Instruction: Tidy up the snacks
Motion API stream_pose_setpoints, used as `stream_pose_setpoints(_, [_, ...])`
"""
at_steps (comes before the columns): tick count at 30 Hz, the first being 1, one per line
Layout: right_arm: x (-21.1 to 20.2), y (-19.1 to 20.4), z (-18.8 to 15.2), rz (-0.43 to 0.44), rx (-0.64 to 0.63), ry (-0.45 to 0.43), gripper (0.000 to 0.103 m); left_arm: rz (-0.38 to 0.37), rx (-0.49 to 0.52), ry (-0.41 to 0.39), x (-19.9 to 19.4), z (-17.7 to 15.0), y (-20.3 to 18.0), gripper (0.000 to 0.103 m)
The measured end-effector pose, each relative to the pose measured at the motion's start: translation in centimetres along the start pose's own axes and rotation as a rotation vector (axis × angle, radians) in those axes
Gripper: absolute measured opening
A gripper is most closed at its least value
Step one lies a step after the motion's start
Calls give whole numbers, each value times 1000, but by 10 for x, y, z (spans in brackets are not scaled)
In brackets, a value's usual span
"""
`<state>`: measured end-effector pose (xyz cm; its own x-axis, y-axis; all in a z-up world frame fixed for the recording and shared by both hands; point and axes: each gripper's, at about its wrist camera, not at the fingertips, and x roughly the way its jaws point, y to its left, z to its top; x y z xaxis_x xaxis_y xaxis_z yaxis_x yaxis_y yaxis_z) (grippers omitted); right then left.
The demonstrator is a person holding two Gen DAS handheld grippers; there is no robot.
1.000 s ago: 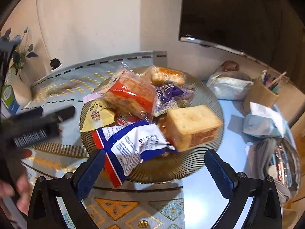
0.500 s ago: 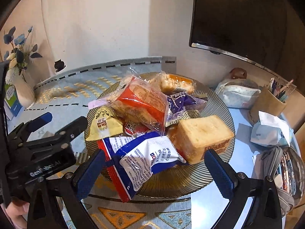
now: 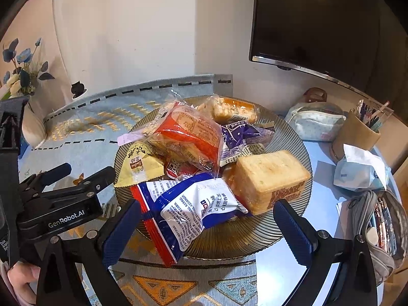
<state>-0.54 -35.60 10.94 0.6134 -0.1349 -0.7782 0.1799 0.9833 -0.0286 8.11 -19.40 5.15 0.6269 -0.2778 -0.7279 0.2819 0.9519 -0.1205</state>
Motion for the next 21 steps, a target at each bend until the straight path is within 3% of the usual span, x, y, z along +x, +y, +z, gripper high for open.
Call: stream_pose_setpoints(21, [10,5,2,48,3,18,103,36,14,10,-2,0,2,101])
